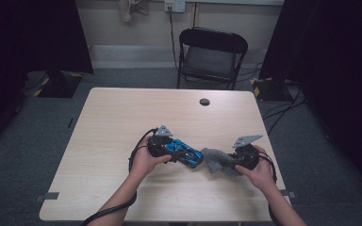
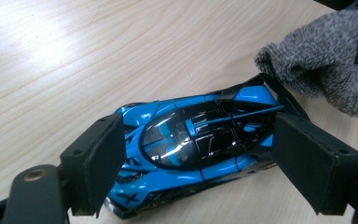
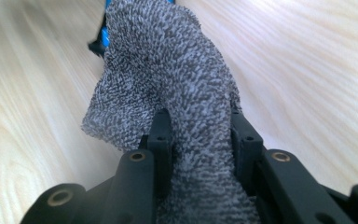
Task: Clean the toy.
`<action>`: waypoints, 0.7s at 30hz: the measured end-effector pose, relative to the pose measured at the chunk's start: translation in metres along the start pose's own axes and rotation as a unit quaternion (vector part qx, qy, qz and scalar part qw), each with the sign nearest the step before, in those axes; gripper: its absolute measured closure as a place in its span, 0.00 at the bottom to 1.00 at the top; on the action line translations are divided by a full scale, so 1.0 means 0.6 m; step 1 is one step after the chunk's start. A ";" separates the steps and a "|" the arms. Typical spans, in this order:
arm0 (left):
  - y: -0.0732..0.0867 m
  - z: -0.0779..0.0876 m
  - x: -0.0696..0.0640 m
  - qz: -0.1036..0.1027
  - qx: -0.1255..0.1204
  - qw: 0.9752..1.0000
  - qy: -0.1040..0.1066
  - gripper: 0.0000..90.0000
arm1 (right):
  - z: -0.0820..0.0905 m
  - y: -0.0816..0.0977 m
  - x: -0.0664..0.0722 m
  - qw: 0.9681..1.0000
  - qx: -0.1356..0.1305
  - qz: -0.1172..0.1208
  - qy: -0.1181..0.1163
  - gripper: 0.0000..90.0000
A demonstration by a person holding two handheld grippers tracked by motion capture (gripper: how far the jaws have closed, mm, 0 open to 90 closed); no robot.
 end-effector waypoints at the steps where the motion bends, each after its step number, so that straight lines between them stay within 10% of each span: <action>1: -0.001 -0.002 0.000 0.000 0.001 1.000 0.000 0.20 | -0.002 0.004 -0.002 1.000 0.005 0.000 0.003 0.74; 11: -0.007 -0.028 -0.004 -0.005 0.006 1.000 0.002 0.20 | -0.011 -0.002 0.001 1.000 0.001 -0.012 0.007 0.37; 21: -0.008 -0.048 -0.017 -0.024 0.010 1.000 0.008 0.18 | -0.040 -0.006 0.010 1.000 0.021 0.004 0.001 0.63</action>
Point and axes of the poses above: each handheld gripper's, and its own axes: z roughly backward along the jaws, y roughly out of its underside, x roughly to its left, the point moved 9 cm from there along -z, roughly forward along the jaws, and after that the axes turned 5 degrees about x, right-handed, at the moved point
